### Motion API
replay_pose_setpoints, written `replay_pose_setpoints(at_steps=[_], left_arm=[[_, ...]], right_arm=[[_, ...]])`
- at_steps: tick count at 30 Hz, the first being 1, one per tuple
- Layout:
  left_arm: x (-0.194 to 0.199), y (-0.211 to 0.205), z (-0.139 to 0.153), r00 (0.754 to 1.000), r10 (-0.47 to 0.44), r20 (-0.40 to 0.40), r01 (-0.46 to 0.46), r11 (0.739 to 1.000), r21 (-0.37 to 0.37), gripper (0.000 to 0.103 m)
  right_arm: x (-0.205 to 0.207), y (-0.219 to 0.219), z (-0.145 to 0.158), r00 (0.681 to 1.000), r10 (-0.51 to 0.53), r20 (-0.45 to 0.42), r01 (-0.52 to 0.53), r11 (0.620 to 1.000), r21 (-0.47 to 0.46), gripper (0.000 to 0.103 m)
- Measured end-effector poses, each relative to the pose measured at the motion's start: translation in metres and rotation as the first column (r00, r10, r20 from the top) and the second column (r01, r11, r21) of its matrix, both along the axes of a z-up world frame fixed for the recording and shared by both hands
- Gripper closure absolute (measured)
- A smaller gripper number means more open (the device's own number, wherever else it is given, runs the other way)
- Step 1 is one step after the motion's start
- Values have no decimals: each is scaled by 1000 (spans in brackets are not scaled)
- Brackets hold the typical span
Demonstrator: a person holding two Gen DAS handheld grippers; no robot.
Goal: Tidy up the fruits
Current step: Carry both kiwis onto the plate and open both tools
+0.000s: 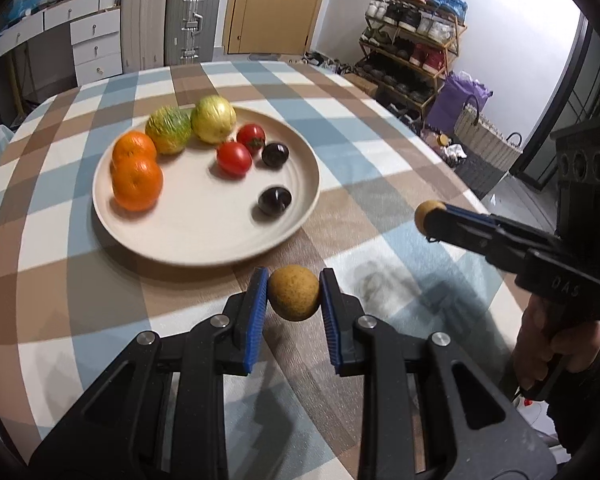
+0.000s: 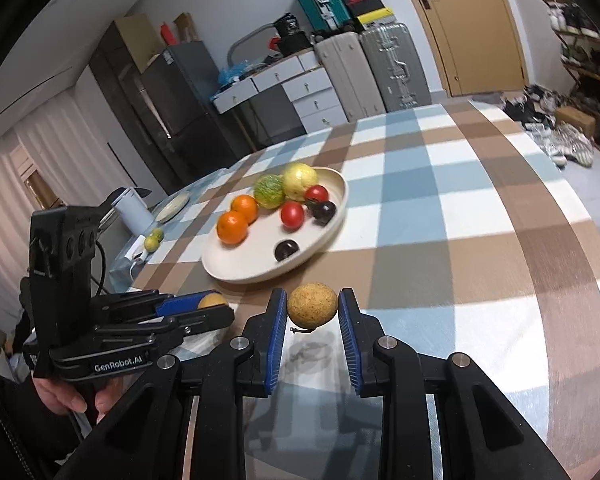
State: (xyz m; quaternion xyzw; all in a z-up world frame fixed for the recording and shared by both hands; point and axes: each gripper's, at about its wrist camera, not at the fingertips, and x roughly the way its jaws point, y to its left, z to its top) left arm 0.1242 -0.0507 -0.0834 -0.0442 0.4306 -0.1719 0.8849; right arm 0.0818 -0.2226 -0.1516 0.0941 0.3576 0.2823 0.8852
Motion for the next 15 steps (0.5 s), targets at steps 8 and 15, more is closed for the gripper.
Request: replay_pose_setpoints(at_steps=[8,15], left_arm=[[18,21,26,998,33,56,-32,999,-24,80],[49,40,41,994,71,88,-68,997,-31,80]], right_arm=[[18,16,16,999,29,30,-29,1000,-9,76],[46,39,31,995,81,63,-80,997,-22,76]])
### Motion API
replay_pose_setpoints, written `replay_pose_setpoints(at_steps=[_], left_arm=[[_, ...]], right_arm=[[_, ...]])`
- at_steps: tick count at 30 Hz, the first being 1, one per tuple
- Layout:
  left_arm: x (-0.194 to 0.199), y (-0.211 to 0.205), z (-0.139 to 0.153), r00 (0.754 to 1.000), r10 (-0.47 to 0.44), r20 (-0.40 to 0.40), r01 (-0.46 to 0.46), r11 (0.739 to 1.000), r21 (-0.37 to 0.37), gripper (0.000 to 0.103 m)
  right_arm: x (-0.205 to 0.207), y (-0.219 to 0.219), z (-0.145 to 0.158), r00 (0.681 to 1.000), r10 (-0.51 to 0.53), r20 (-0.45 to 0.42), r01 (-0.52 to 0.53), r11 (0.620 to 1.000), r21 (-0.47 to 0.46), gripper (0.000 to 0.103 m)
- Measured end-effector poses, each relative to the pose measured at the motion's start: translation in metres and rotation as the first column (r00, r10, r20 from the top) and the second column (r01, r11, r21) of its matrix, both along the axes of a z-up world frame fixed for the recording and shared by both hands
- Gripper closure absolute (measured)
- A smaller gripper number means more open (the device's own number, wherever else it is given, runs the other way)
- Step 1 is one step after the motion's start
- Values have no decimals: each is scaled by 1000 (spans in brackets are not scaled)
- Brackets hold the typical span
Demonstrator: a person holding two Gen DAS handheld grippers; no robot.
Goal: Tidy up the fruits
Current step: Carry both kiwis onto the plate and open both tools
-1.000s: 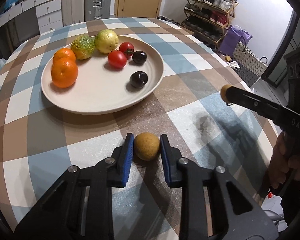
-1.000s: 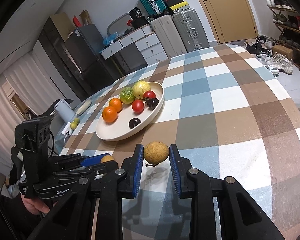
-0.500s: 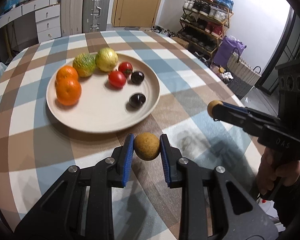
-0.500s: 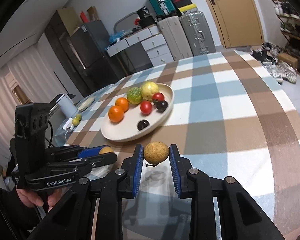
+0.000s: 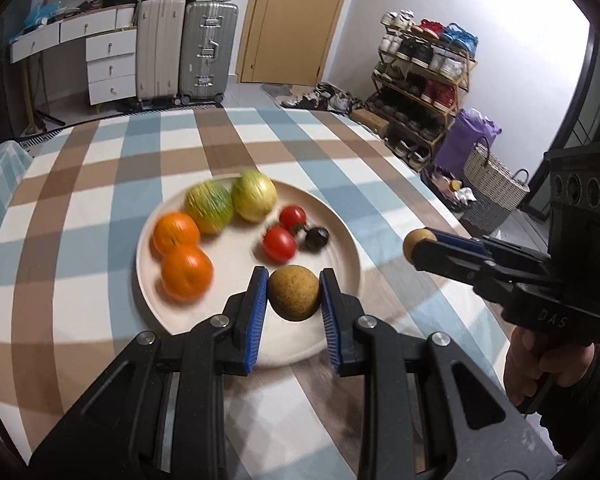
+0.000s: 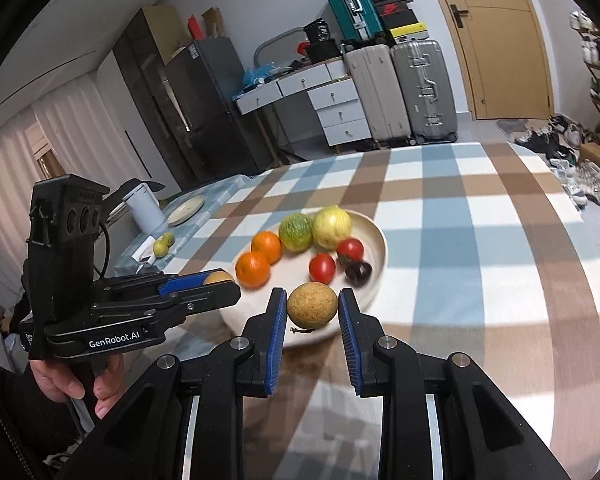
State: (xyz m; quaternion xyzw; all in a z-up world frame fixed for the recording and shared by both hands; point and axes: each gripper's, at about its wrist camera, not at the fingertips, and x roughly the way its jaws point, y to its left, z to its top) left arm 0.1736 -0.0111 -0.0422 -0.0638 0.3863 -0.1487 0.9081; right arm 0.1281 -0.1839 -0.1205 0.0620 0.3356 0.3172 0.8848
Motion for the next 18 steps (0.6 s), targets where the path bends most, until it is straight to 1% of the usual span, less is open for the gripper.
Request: replay_pose_setpoints(at_steps=[3,7,13,18], left_arm=[[16,4,-1,1000,17,4,-17,1000,-6,80],[35,7,-8,999,40,-7,-40,999,8,80],[58,8,-23,999,34,-29,-33,999,24,80],[68,8,-36,998,38,-54,-36,999,38,80]], right_arm=[[27,10,-3,1000,-2,-31,2,1000,4,76],[56,21,-6,999,0,-50,1,1000,17,76],[90,47,-9,996,48,-72,-49,999,1,76],[113,67,-23,990,95,-107,-97,995,-9,76]])
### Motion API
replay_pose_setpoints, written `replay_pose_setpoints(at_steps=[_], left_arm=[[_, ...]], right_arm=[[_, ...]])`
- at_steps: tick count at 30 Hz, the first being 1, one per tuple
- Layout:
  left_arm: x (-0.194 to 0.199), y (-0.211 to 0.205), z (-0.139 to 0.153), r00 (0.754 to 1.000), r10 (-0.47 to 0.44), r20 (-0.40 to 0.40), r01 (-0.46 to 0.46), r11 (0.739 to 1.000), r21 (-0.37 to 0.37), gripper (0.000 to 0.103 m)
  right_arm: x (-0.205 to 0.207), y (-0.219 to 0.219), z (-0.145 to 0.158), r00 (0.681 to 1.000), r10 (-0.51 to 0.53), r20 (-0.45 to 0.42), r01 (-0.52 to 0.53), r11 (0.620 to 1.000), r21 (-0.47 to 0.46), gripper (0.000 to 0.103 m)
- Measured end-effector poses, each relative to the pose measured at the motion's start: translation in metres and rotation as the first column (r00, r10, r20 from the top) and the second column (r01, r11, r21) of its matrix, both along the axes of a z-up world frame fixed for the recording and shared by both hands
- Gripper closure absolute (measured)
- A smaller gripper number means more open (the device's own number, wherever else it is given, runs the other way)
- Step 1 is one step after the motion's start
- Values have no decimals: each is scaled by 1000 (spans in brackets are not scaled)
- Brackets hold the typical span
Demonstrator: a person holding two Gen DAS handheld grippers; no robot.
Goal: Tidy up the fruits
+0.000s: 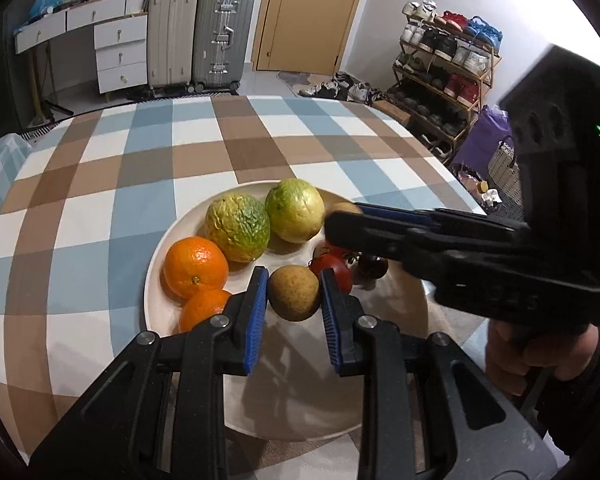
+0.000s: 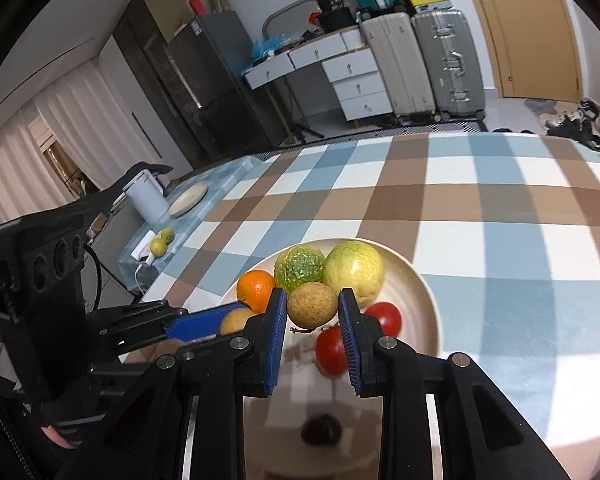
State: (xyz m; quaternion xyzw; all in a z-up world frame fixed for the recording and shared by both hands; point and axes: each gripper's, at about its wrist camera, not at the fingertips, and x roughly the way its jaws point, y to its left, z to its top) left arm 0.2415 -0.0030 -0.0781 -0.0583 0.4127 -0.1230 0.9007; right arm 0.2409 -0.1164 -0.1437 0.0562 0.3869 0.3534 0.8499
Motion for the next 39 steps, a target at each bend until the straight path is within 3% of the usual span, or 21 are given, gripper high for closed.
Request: replay_pose_setpoints(at_steps=[20,24,26,28,33,37,39], left_arm=[[11,-3,-15,999,-44,-19,43,999,-32,79],[11,-2,-11,999,-30,-18,29,999,-20,78],[9,-2,-8,1000,-25,-14,25,1000,-19,74],[6,-1,-4,1000,-10,-4,10,1000,-18,61],[-3,3,8,1000,21,16,-20,1000,-23,48],[-15,5,22,998,49,45,-48,998,-28,40],[-22,5,31,996,61,69,-60,998,-18,33]], right_arm=[[19,22,-21,998,30,-59,-32,999,-28,75],[18,16,-15,999,2,-33,-2,1000,-19,59],[17,12,-12,1000,-7,-25,7,1000,-6,56],[17,9,-9,1000,-17,-19,17,1000,-9,54],[9,-1,0,999,-42,-5,42,999,1,52],[-4,-9,11,998,-61,23,60,998,20,36],[-12,-14,18,997,-68,43,67,997,32,35]])
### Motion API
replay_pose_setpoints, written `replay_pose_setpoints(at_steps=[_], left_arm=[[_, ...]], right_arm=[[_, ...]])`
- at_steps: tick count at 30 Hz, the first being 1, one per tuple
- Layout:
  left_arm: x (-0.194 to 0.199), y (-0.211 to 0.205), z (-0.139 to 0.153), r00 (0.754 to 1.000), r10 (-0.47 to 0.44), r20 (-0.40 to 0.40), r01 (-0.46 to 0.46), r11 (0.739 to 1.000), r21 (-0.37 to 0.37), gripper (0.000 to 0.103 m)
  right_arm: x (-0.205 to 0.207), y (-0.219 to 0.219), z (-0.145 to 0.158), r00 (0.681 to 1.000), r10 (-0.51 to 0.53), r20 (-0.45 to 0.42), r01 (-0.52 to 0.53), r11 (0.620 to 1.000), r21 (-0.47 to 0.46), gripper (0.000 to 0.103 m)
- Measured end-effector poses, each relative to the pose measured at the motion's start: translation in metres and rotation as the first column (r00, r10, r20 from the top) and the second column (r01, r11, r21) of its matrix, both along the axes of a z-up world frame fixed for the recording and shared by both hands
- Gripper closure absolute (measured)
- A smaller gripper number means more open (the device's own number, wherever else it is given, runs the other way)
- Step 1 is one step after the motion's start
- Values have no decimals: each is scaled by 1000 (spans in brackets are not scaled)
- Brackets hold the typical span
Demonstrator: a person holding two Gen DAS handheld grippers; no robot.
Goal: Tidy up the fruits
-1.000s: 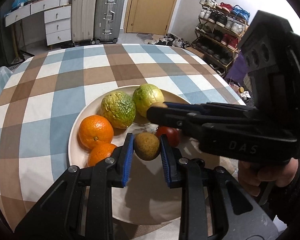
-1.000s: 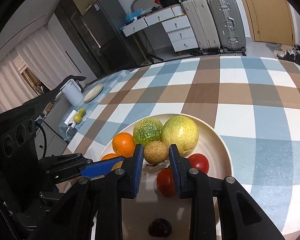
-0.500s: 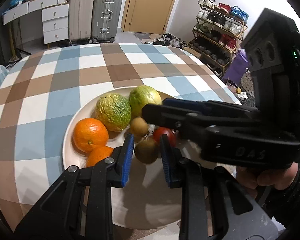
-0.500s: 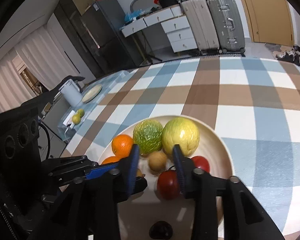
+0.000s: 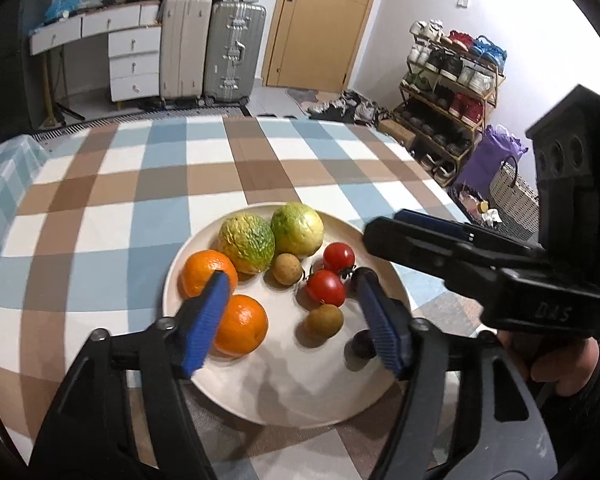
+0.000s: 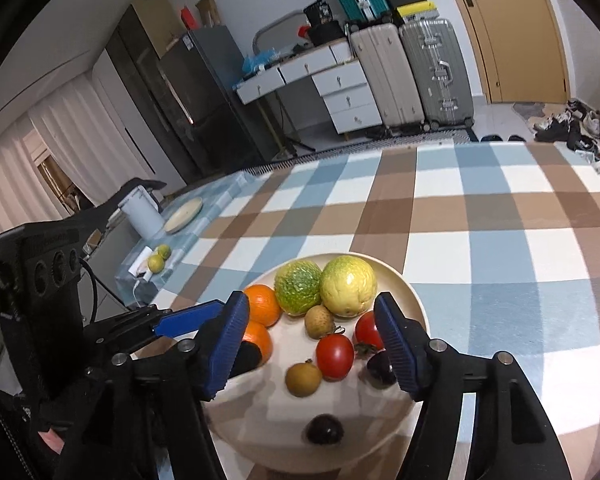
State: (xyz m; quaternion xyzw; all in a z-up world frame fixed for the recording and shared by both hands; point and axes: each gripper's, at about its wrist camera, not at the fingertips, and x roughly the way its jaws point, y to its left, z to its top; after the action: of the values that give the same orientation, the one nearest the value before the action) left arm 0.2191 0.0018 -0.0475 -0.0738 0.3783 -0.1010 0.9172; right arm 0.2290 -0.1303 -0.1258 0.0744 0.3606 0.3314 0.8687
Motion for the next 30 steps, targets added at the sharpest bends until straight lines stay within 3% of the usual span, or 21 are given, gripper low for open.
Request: replay_pose_setpoints(at_steps=[3,6,11,13,17,25,30], left_arm=[[-13,0,14,999,13,41,-13,1000,10,24],[-23,-2,29,997,21,80,-23,999,35,22],[-45,-2,53,988,56,142,-65,996,63,15],[-52,-1,61,983,70,168,-82,995,66,6],[-73,4,77,966,106,234,-122,991,55,1],[-111,14,95,932,149,329,-171,985,37,1],[-137,21,101,891,177,418,-199,980,9,1]], right_arm=[[-11,-6,10,1000,-19,24,18,1000,7,28],[-24,-13,21,998,-30,54,29,999,29,14],[-52,-21,40,990,-45,133,38,998,56,6],[-62,-24,47,985,-58,161,48,997,63,2],[-83,-27,59,974,-60,221,42,996,83,0],[-124,-35,83,909,-149,388,116,987,108,0],[-148,-36,92,869,-154,471,118,987,106,0]])
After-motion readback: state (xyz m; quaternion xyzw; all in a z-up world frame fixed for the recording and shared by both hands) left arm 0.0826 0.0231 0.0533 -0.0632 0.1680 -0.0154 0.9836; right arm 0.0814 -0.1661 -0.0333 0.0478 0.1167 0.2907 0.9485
